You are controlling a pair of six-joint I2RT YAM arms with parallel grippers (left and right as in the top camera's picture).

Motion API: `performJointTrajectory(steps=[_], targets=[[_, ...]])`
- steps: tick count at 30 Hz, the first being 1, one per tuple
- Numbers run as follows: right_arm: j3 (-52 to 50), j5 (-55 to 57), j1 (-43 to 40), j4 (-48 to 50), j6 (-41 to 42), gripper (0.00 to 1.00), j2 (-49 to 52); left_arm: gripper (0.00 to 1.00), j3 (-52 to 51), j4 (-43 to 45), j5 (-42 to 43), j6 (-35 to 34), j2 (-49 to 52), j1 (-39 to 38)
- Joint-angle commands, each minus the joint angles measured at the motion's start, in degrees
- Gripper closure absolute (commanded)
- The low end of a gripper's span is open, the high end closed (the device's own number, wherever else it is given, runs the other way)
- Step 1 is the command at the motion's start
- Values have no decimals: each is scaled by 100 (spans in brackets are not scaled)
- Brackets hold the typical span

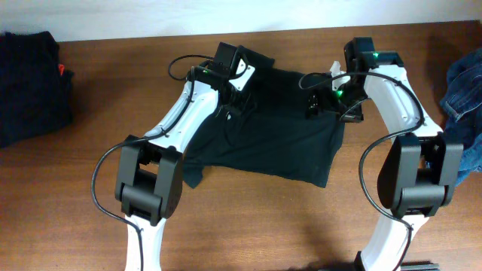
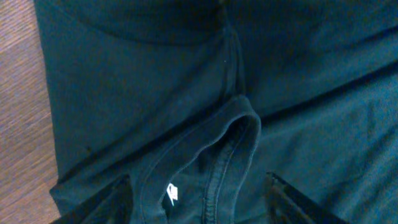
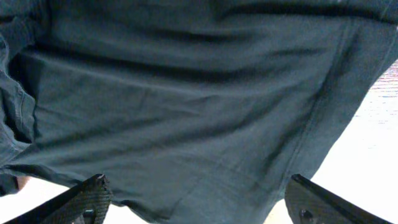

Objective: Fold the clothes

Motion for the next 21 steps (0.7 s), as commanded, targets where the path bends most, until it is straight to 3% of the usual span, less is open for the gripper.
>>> performJointTrajectory(steps=[1, 8, 16, 21], targets=[[-28, -46, 20, -15, 24, 1, -39, 36, -13, -2, -393, 13, 31, -42], [-35, 39, 15, -17, 24, 1, -33, 36, -13, -140, -896, -81, 247, -111], [-35, 407, 15, -118, 4, 1, -33, 50, -13, -223, -896, -116, 249, -138], [-35, 706, 9, -120, 7, 1, -33, 51, 0, -232, -966, -197, 234, -310]])
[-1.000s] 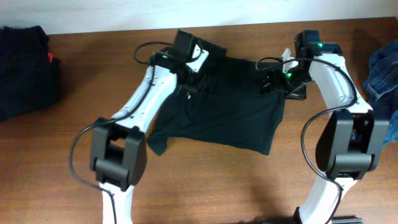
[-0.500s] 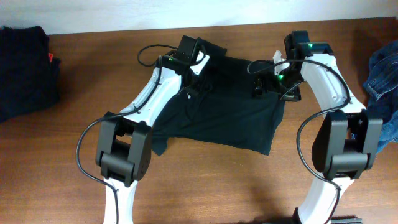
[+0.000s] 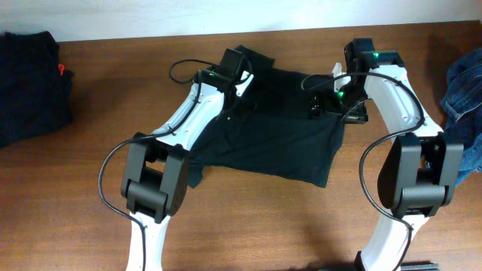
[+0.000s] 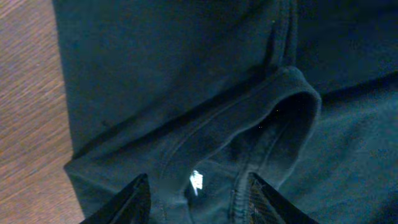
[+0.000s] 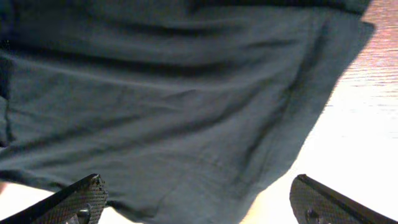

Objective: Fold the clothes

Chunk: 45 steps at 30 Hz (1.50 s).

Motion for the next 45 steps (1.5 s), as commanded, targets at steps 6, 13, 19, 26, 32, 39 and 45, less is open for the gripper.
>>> performJointTrajectory(steps=[6, 13, 19, 26, 32, 39, 45], targets=[[-35, 306, 9, -11, 2, 1, -33, 50, 0, 39, -728, -153, 28, -514], [-35, 457, 9, -42, 4, 2, -33, 45, 0, 195, -944, -151, 28, -761], [-35, 457, 9, -61, 2, 1, -33, 44, 0, 365, -942, -153, 35, -748], [-33, 529, 9, -70, 4, 1, -33, 44, -2, 544, -942, -151, 59, -748], [-35, 560, 9, -81, 4, 1, -33, 45, -2, 599, -1056, -151, 232, -745], [-35, 560, 9, -79, 2, 1, -33, 45, -2, 686, -1093, -149, 487, -737], [-35, 560, 9, -81, 2, 2, -33, 47, -2, 833, -1307, -149, 496, -713]])
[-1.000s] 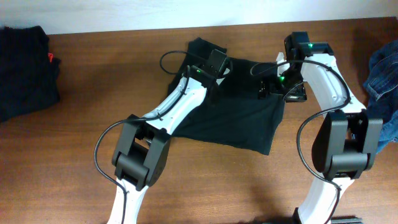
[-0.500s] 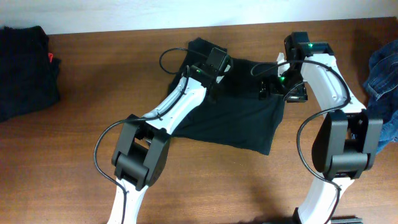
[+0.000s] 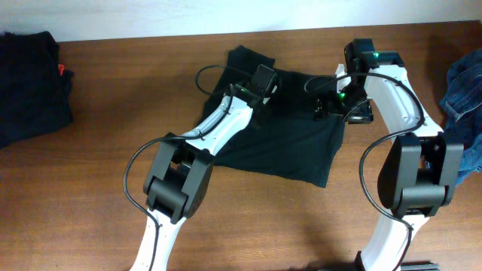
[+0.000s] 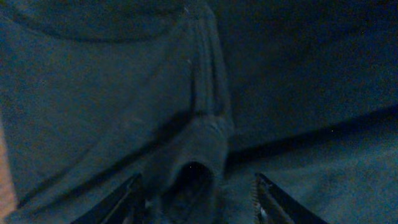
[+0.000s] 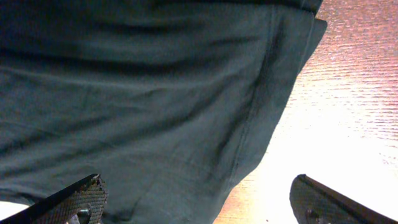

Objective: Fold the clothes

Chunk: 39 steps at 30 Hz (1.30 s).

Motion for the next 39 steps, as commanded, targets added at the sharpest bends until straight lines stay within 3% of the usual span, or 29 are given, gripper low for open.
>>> performJointTrajectory(steps=[1, 6, 11, 17, 31, 39], targets=[[-35, 70, 9, -13, 22, 1, -33, 52, -2, 55, -286, -57, 28, 63], [-35, 70, 9, -13, 22, 1, -33, 73, 0, 94, -634, -55, 28, 96], [-35, 70, 9, -13, 22, 1, -33, 79, 0, 116, -973, -55, 28, 133], [-35, 72, 9, -15, 22, 2, -33, 100, 129, 83, -968, -55, 22, 225], [-35, 72, 9, -35, 22, 1, -33, 100, 863, -501, -946, 164, 22, 348], [-35, 72, 9, -81, 20, 1, -33, 100, 1036, -664, -804, 160, 24, 887]])
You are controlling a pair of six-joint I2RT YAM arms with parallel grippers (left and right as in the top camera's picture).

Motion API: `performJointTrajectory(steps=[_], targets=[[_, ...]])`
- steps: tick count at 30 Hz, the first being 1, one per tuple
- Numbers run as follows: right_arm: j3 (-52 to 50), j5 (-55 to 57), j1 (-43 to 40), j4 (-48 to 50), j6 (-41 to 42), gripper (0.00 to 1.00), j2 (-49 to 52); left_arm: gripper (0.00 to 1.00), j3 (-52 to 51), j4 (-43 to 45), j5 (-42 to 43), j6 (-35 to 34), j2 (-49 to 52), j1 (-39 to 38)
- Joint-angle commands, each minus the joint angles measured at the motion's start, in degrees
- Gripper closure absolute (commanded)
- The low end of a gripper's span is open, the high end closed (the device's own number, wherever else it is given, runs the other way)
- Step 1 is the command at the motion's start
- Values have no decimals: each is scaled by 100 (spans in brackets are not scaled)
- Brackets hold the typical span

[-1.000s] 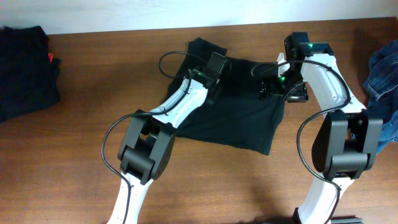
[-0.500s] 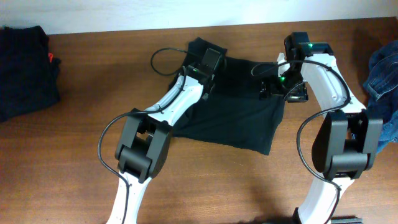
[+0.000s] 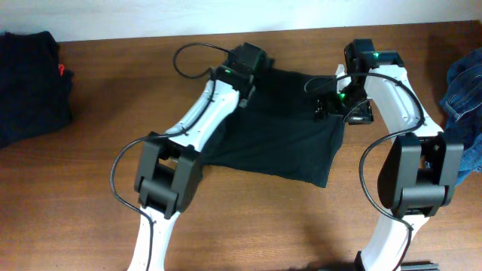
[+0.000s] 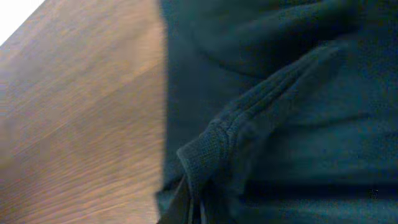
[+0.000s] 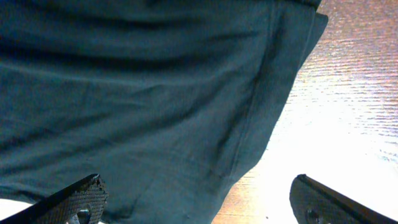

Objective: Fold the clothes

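A dark green T-shirt (image 3: pixel 279 128) lies spread on the wooden table (image 3: pixel 90 188). My left gripper (image 3: pixel 246 66) is at the shirt's far left corner. In the left wrist view its jaws (image 4: pixel 193 210) are pinched together on the ribbed collar (image 4: pixel 217 140), which stands up as a ridge beside bare wood. My right gripper (image 3: pixel 340 105) hovers over the shirt's right edge. In the right wrist view it (image 5: pixel 199 202) is wide open, with cloth (image 5: pixel 143 81) and bare table between the fingertips (image 5: pixel 84 196).
A heap of black clothing (image 3: pixel 30 83) lies at the far left of the table. Blue jeans (image 3: pixel 463 98) are bunched at the right edge. Both arms reach over the shirt from the near side.
My left gripper was open astride the collar nearer the shirt's far middle. Now it is shut on the collar and sits farther left and back, by the shirt's edge. The right gripper has not moved.
At first my left gripper hung open above the collar with its white label. Then its fingers came in around the collar, and now they are shut on it at the shirt's far left. My right gripper stayed open, shifting slightly toward the shirt's right edge.
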Motion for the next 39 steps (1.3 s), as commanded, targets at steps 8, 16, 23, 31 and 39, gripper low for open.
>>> performJointTrajectory(steps=[8, 16, 23, 31, 39], targets=[[-35, 72, 9, -17, 20, 1, -33, 99, 114, 87, 374, 92, 24, 1165], [-35, 72, 9, -20, 20, 1, -33, 73, 114, 501, 1257, 90, 24, 1902], [-35, 74, 9, -20, 20, 1, -33, 18, 114, 713, 1596, 90, 24, 2221], [-35, 286, 9, -22, 22, 1, -33, 17, 332, 448, 1040, 15, -225, 2253], [-35, 286, 9, -20, 22, 1, -33, 33, 332, -413, 1631, -249, -490, 2245]])
